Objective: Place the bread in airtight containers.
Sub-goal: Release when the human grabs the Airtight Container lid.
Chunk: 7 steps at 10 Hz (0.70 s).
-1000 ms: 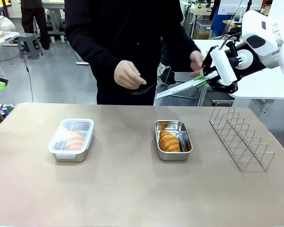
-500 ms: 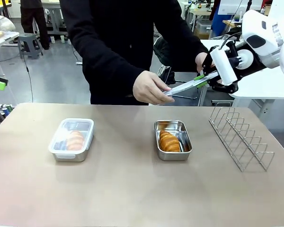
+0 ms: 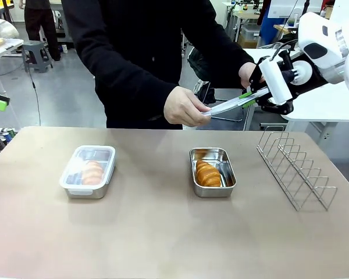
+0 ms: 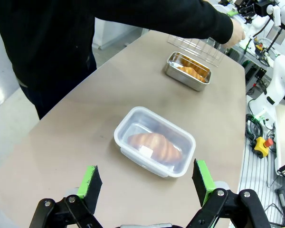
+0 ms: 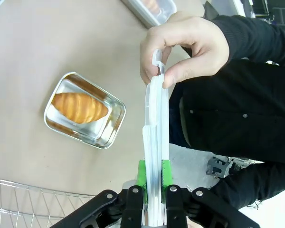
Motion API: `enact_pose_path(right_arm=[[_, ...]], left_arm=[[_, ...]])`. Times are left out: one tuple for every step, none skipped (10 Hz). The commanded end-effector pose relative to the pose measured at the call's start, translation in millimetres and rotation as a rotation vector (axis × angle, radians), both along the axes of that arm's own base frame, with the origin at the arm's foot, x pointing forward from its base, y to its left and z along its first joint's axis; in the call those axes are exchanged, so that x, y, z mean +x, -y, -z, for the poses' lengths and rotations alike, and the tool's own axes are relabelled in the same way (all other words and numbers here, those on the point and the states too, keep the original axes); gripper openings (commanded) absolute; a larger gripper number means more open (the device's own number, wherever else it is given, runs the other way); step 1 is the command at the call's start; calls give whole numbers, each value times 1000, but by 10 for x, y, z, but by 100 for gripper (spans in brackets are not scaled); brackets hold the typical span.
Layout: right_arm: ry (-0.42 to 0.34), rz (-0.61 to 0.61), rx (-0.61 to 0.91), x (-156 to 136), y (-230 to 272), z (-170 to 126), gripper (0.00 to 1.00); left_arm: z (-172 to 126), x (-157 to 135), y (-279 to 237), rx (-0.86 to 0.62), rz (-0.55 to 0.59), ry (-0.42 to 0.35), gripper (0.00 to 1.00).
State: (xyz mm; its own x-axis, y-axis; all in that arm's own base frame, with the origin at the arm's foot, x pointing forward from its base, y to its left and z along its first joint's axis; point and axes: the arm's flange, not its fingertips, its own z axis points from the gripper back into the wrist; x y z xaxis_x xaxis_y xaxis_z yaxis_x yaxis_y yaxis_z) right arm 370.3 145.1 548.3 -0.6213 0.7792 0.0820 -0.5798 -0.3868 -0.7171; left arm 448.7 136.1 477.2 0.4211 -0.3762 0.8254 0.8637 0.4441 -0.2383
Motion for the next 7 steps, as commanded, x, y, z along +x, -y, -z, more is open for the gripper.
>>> enact_pose_path(right_arm=[[5,1,7,-19,-10,-28,0],[5,1,7,-19,-10,-28,0],[5,1,7,-19,-10,-28,0],[5,1,7,-19,-10,-28,0],[5,1,7,-19,-10,-28,0],[0,2,0,1,7,-3,72],[1,35,44,-7,29,-96,72]], left_arm=[[-20,-10,16,-6,11,12,100],[-20,-10,16,-6,11,12,100],[-20,-10,16,-6,11,12,100],[-20,-10,16,-6,11,12,100],[-20,-10,16,-6,11,12,100],[-20,-10,16,-6,11,12,100],[-20,-10,16,-6,11,12,100]])
